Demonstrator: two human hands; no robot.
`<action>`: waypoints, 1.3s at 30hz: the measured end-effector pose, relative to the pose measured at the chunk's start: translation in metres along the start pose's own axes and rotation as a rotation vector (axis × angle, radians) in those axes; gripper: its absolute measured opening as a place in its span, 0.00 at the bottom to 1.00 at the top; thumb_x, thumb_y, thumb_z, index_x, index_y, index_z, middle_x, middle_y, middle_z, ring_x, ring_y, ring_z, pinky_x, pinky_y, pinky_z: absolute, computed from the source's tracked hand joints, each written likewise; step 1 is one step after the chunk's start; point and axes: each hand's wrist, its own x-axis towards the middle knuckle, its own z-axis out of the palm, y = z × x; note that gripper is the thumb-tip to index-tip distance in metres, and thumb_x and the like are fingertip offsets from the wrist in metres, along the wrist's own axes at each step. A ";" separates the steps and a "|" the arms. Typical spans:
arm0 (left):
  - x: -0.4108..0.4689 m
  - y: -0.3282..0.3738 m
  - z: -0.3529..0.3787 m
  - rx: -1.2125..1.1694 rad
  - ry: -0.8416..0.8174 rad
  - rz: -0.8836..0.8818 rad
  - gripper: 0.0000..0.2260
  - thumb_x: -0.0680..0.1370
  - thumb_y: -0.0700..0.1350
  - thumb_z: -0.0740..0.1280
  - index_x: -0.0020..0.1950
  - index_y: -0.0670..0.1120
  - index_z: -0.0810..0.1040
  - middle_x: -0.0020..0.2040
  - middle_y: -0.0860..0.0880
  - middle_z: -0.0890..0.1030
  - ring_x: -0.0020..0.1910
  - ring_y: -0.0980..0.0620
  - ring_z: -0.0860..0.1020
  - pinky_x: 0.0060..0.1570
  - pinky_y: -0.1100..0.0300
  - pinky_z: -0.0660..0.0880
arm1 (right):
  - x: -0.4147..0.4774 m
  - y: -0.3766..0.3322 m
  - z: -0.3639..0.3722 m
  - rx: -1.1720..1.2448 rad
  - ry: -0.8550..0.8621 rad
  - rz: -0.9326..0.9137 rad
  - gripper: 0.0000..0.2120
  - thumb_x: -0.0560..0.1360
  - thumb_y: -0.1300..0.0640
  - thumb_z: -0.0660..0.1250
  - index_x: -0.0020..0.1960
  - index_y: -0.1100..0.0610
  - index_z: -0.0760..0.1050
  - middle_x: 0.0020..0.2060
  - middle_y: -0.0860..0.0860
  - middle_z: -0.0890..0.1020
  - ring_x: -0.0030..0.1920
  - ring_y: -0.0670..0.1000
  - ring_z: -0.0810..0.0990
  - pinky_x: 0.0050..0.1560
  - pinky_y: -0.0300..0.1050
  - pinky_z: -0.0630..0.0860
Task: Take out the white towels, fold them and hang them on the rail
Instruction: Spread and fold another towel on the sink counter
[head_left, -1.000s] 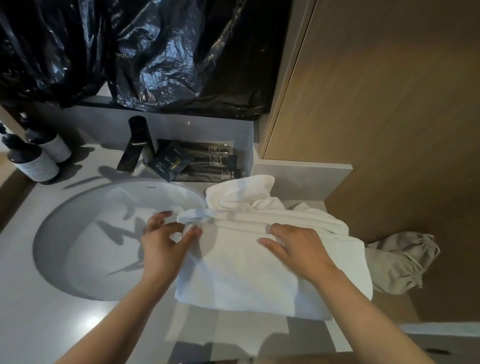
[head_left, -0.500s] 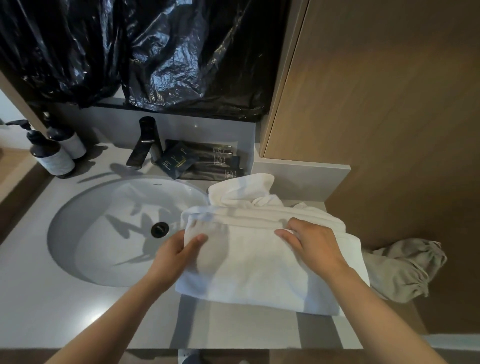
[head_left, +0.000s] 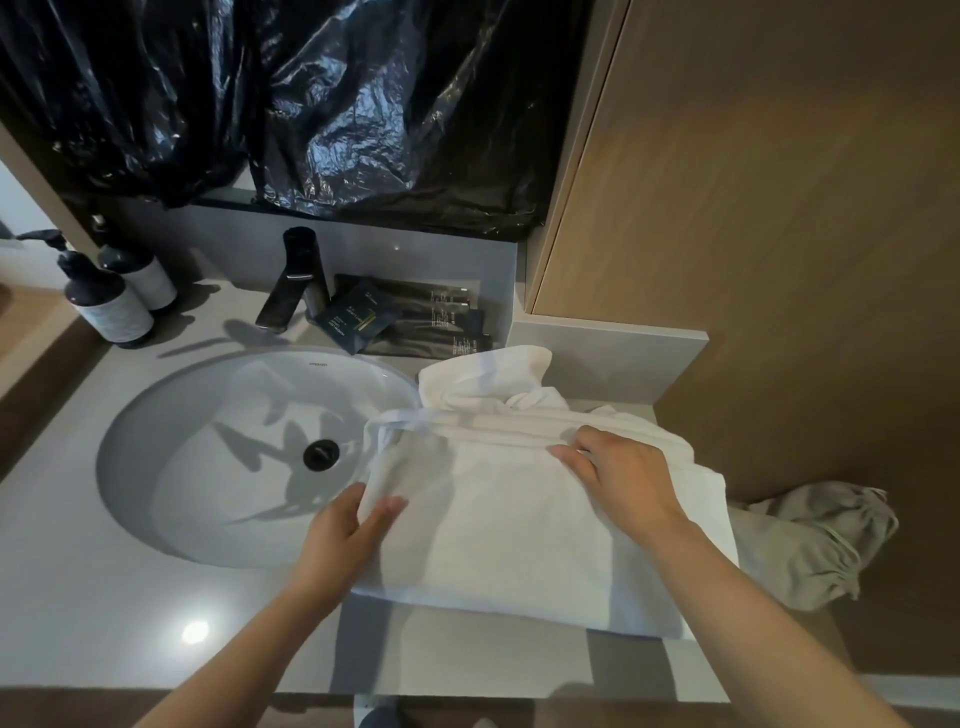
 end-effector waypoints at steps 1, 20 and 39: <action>0.000 0.001 0.003 0.014 0.051 0.011 0.22 0.74 0.67 0.64 0.48 0.47 0.77 0.39 0.48 0.82 0.38 0.51 0.80 0.41 0.49 0.79 | 0.001 0.000 0.001 -0.013 0.001 0.005 0.18 0.79 0.38 0.57 0.38 0.49 0.68 0.32 0.45 0.78 0.35 0.53 0.76 0.34 0.47 0.67; -0.024 -0.003 -0.009 -0.174 -0.134 -0.033 0.10 0.69 0.50 0.76 0.47 0.48 0.84 0.43 0.49 0.86 0.41 0.49 0.84 0.46 0.50 0.82 | 0.006 -0.050 -0.020 0.172 -0.233 -0.081 0.21 0.74 0.31 0.58 0.50 0.47 0.77 0.45 0.43 0.82 0.46 0.47 0.78 0.47 0.46 0.74; -0.041 0.004 -0.023 0.084 -0.202 0.164 0.09 0.72 0.45 0.75 0.47 0.41 0.82 0.43 0.44 0.83 0.42 0.45 0.81 0.46 0.44 0.78 | -0.030 -0.103 -0.034 0.333 -0.074 -0.277 0.08 0.79 0.45 0.63 0.45 0.47 0.75 0.35 0.39 0.75 0.39 0.45 0.73 0.40 0.42 0.71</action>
